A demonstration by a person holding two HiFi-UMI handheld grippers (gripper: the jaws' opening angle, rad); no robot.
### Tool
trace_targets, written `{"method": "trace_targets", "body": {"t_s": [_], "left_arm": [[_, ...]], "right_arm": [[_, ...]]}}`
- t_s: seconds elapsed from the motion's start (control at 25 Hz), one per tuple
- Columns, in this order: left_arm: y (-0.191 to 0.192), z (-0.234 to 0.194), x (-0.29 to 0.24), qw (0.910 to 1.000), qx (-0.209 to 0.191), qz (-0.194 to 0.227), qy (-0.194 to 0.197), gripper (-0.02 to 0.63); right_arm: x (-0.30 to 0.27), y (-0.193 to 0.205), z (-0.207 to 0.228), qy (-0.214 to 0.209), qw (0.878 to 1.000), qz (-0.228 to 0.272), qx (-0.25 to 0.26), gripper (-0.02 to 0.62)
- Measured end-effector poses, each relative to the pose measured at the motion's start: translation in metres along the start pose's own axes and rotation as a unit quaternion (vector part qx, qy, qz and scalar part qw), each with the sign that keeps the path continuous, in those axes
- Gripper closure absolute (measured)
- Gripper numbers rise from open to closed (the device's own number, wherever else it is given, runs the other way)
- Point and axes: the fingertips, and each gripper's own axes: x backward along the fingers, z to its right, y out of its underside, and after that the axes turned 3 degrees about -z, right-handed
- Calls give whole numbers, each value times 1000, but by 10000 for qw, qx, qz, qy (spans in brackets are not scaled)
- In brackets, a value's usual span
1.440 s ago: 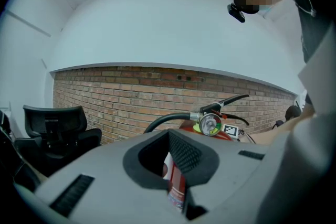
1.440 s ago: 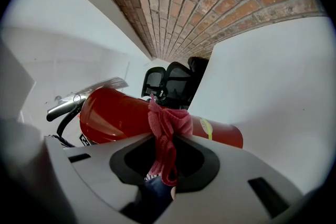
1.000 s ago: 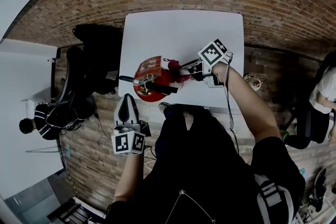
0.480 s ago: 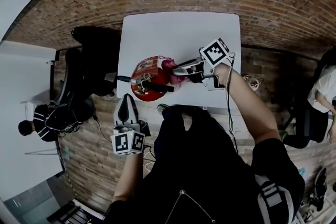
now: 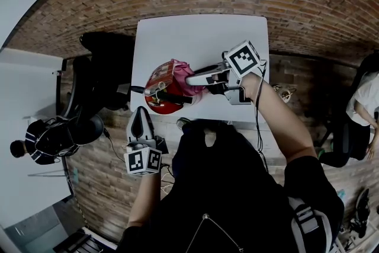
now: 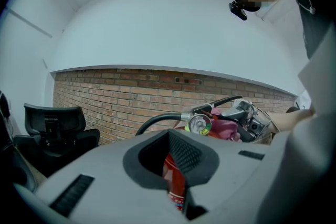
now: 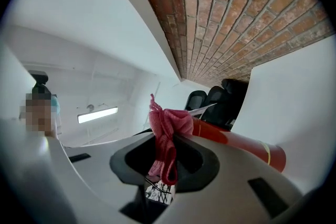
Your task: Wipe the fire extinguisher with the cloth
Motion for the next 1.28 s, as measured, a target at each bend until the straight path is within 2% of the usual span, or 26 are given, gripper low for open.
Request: {"method": "trace_targets", "body": {"t_s": [0.24,0.4,0.52,0.64,0.76,0.84,0.96,1.08,1.28], "left_arm": [[1,0,1,10000,-14,2,-11,575],[2,2,0,10000,-50,-48,-13,576],[4,2,-1,9999,-78,-90,-14,576],[8,5,-3,9999,-89,-133,-22,577],[9,6,-6,9998,-100,-170,-27,575],[11,7,-8,9998,-103,-176,-31,575],[12,6,-9,9998,-93,-159,-75,576],[13,3,-9,9996,-129,-203,-122,577],[16,0,-10,9995,-129,-242,-182,576]], "right_arm": [[10,-15,-21,-509,9973,512,-91,495],[37,-16,-2,-569,9930,995,-271,495],[57,-1,43,-213,9914,1176,-528,495],[72,29,110,438,9883,1174,-866,495],[81,71,183,1211,9773,1055,-1382,495],[80,97,221,1571,9686,914,-1696,495],[75,126,260,1935,9611,718,-1835,495],[63,144,288,2298,9568,442,-1725,495],[54,162,324,2554,9490,309,-1823,495]]}}
